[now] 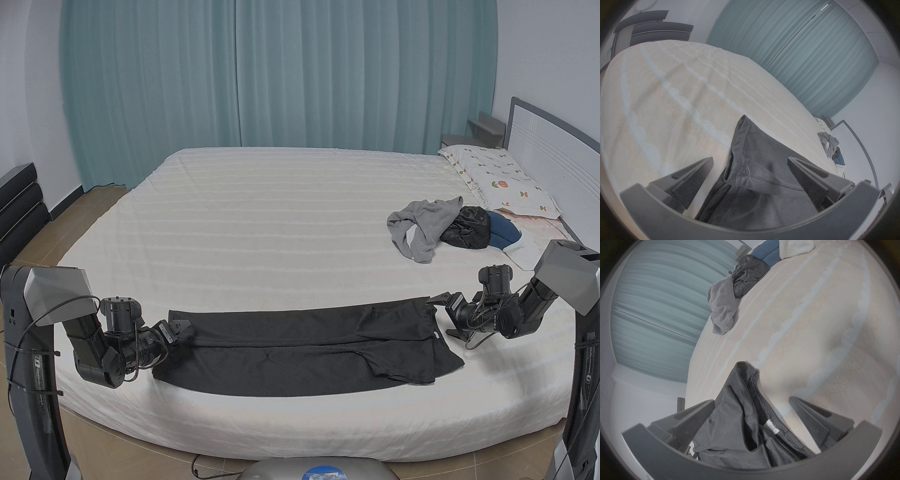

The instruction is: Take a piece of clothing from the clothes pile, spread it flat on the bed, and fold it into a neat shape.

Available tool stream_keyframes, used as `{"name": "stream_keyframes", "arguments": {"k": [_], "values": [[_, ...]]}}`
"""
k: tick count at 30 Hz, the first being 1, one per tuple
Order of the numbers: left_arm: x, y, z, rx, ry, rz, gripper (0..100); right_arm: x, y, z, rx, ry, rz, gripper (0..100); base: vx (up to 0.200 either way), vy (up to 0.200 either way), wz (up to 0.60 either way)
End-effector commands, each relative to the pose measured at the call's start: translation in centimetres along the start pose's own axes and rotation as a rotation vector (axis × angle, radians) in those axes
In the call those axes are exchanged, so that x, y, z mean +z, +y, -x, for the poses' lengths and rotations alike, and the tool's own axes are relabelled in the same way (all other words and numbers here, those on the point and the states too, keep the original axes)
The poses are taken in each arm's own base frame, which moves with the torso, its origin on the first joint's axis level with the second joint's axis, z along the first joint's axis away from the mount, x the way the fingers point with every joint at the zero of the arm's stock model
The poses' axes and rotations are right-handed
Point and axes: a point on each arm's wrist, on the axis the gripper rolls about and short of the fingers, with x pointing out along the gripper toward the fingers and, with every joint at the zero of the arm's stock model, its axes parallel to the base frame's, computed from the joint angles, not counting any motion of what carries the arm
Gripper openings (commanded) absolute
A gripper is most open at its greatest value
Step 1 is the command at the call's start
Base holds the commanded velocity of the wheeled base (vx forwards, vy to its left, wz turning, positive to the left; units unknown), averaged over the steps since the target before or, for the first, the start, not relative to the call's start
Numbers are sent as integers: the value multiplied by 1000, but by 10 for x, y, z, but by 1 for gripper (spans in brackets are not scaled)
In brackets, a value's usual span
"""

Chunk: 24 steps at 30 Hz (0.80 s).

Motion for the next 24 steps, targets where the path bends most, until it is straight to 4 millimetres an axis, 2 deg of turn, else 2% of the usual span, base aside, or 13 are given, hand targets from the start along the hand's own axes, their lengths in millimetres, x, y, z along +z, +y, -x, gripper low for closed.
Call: {"name": "stream_keyframes", "arguments": {"k": [1, 3, 4, 16, 24], "values": [[-1, 1, -1, 1, 3, 1, 100, 0, 0, 0, 0, 1, 0, 100, 0, 0, 0], [-3, 2, -2, 5, 10, 3, 100, 0, 0, 0, 0, 1, 0, 100, 0, 0, 0], [-3, 3, -3, 5, 11, 3, 0, 0, 0, 0, 0, 1, 2, 100, 0, 0, 0], [-5, 3, 0, 8, 17, 5, 0, 0, 0, 0, 0, -1, 0, 100, 0, 0, 0], [-2, 3, 0, 4, -11, 7, 0, 8, -3, 5, -2, -21, -13, 100, 0, 0, 0]]}}
